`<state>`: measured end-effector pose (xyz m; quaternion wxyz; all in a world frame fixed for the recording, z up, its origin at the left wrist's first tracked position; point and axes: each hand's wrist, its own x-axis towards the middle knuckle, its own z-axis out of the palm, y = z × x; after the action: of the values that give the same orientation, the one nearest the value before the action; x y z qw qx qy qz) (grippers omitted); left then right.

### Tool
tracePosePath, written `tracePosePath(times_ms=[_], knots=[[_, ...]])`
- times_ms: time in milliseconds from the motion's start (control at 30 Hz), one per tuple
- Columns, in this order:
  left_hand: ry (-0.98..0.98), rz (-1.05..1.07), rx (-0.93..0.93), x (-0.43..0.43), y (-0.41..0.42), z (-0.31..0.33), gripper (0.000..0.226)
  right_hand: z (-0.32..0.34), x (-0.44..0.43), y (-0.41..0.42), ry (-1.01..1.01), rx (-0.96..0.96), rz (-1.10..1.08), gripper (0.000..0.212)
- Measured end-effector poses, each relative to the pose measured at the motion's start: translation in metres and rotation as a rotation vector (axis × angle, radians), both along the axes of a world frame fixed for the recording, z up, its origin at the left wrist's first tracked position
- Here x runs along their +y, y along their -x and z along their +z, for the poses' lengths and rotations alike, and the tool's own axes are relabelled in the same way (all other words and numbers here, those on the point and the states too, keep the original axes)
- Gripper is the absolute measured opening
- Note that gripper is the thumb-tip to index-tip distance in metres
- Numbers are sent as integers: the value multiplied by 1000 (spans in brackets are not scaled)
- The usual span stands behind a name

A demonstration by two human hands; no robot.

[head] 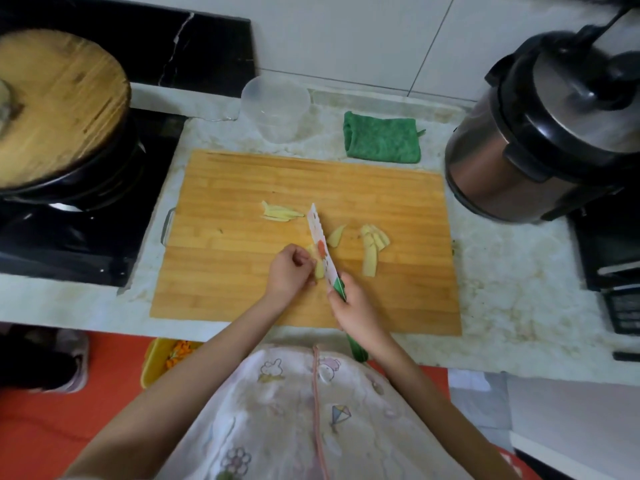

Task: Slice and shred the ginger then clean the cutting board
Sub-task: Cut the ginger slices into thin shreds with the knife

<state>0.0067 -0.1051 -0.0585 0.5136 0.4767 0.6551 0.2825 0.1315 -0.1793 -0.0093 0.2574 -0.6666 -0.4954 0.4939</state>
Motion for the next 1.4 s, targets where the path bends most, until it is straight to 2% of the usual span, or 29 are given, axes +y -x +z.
tracePosePath(times_ms=[167, 333, 467, 767, 1100, 1400], knots=[[47, 54, -38, 5, -3, 2, 20, -2, 3, -2, -3, -78, 23, 35], [43, 82, -186, 3, -1, 0, 13, -2, 6, -5, -21, -129, 48, 38], [-47, 67, -281, -2, 1, -3, 21, -2, 6, -4, -38, -190, 93, 37], [-157, 11, -241, -2, 1, -9, 20, 1, 3, 1, -29, -262, 85, 44], [-122, 93, -334, 3, -2, -12, 21, 13, 2, -5, -94, -325, 59, 40], [-101, 127, -337, 4, -3, -14, 21, 28, 4, -5, -104, -401, 102, 23]])
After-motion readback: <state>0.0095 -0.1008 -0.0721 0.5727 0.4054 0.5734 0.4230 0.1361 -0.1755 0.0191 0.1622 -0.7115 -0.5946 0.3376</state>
